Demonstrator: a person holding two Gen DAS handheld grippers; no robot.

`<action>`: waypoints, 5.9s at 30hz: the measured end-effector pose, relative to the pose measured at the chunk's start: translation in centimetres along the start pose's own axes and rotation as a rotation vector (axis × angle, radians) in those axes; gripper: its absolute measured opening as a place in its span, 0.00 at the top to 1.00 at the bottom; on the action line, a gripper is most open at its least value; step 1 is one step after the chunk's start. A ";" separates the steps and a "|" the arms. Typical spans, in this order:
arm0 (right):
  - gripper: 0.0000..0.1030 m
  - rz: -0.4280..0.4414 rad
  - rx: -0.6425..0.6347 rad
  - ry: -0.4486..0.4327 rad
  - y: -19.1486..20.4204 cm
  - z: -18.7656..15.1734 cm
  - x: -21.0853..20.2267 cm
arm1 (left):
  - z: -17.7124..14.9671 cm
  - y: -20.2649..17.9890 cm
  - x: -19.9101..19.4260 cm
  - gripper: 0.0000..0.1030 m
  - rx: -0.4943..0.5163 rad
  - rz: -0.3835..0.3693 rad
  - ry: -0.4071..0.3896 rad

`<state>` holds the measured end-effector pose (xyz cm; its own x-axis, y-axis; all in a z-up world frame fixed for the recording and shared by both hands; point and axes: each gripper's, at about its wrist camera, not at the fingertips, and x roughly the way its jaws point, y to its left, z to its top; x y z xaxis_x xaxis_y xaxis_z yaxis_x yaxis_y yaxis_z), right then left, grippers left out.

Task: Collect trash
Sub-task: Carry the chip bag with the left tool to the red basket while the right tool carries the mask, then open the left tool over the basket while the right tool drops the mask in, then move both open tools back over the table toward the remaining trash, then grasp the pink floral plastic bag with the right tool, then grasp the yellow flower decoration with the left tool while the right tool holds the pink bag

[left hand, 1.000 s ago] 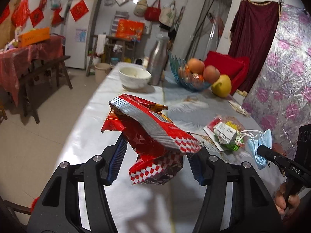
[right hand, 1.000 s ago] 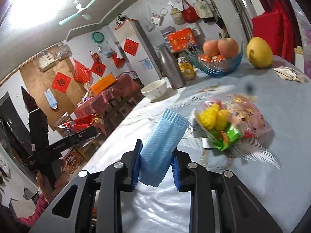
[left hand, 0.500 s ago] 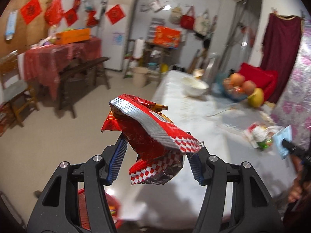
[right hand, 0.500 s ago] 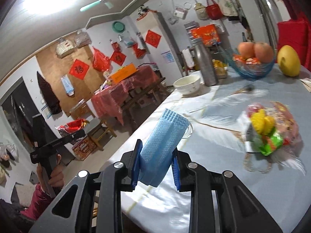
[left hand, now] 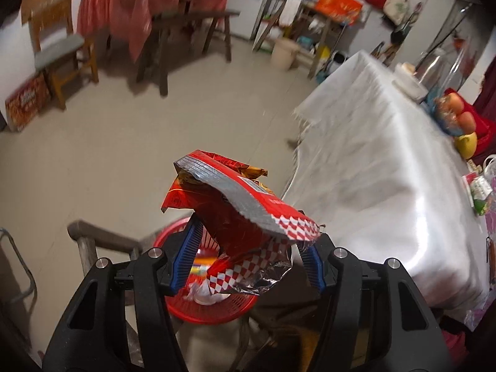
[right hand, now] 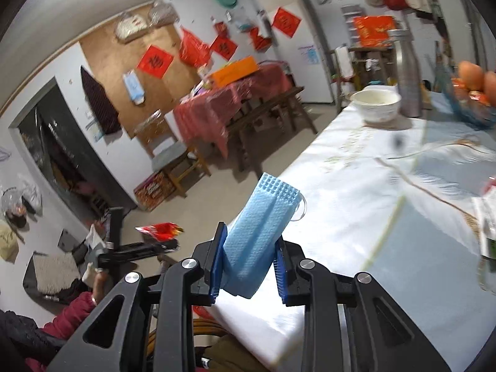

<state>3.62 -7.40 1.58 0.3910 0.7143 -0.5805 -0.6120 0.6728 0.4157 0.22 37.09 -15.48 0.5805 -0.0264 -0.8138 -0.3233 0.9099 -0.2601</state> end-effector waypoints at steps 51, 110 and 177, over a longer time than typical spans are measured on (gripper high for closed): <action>0.48 0.187 -0.241 0.333 16.8 -0.5 18.0 | 1.7 9.7 -5.3 0.07 -0.179 0.166 -0.130; 0.22 -0.730 0.290 -0.188 -24.1 -2.6 -11.4 | 1.5 -31.2 1.9 0.07 0.401 -0.185 -0.013; 0.38 -0.466 0.431 -0.279 -29.0 -7.4 -14.8 | 2.5 -43.3 6.7 0.07 0.474 -0.375 0.121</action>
<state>10.47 -38.85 -7.08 0.7440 0.3164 -0.5886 -0.0320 0.8966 0.4416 19.96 -1.42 -8.38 0.4928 -0.4019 -0.7718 0.2698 0.9138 -0.3035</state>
